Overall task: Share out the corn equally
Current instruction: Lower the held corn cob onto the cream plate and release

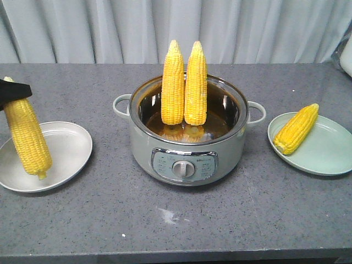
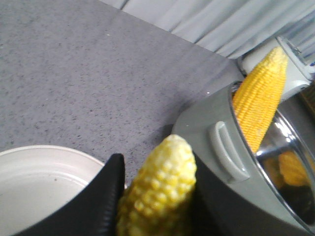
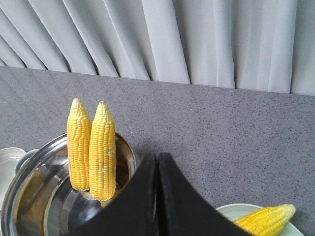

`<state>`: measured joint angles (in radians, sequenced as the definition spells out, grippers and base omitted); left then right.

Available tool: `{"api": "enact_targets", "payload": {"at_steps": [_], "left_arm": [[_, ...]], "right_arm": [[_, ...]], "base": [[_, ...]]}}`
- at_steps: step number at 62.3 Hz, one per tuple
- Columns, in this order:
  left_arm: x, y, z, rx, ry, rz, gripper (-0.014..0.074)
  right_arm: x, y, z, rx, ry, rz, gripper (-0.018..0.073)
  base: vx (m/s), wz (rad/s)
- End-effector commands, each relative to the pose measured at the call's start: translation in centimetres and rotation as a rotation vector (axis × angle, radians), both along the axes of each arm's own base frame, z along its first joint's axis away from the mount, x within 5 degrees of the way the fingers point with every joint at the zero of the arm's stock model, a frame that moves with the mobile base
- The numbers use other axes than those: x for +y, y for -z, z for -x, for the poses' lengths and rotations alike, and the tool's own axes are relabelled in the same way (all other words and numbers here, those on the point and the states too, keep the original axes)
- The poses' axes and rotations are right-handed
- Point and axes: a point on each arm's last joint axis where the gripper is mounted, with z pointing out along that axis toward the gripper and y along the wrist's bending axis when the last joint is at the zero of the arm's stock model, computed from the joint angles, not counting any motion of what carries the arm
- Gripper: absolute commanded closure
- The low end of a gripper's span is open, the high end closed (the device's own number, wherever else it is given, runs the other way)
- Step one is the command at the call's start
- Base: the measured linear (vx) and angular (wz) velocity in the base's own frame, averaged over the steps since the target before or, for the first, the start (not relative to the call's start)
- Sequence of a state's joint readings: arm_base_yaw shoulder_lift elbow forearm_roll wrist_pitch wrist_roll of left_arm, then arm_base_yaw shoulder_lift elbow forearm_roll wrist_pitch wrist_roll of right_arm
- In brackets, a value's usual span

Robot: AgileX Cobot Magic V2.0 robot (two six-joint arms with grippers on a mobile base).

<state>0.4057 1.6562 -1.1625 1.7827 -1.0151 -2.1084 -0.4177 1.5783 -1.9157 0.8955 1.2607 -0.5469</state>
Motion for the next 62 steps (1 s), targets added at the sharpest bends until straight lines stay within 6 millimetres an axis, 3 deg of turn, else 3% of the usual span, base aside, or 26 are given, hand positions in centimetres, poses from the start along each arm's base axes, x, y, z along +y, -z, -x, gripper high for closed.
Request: {"api": "enact_targets", "payload": {"at_steps": [1,29,62], "left_arm": [[-0.06,-1.46,0.51,-0.033,-0.013,-0.033,0.0605],[-0.31,-1.57,0.65,-0.033,0.017,-0.021,0.0564],[-0.51,-1.61,0.77,-0.032,0.039,-0.012,0.0215]], "right_arm": [[1.02,-1.90,1.69,-0.056,-0.039,-0.002,0.0564],[1.02,-1.90,1.69,-0.056,-0.039,-0.002,0.0564],[1.01,-1.90,1.69,-0.057,-0.039,-0.002,0.0564]], "base": [[0.00,0.00],[0.00,0.00],[0.00,0.00]]}}
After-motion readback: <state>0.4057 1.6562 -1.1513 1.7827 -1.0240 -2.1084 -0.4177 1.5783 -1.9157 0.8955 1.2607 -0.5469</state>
